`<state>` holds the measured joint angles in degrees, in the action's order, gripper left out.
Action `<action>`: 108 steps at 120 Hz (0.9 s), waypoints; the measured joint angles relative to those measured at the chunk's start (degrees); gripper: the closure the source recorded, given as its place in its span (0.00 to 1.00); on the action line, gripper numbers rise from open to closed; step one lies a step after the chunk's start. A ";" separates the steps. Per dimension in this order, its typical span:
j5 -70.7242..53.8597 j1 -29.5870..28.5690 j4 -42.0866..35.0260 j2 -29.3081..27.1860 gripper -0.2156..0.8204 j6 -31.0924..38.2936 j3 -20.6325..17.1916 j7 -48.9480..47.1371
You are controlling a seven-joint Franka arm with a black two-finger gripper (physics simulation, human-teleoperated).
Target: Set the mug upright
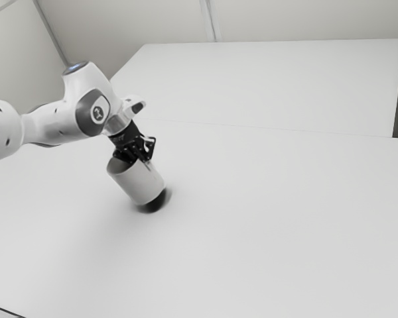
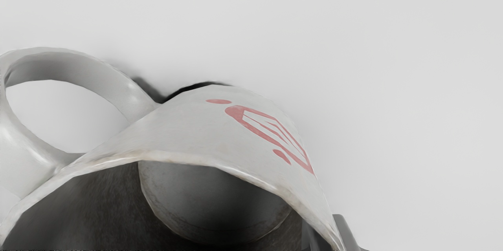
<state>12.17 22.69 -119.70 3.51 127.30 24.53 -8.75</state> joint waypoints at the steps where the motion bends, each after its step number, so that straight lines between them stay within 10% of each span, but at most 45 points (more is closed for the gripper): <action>1: -0.47 0.15 -0.18 -0.01 0.96 0.18 0.00 -0.59; 81: -7.21 3.92 -5.38 0.16 0.96 6.60 0.33 -31.96; 108: -7.29 3.71 -4.48 0.22 0.52 5.72 1.06 -35.98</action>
<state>4.88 26.40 -124.19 3.72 133.02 25.59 -44.73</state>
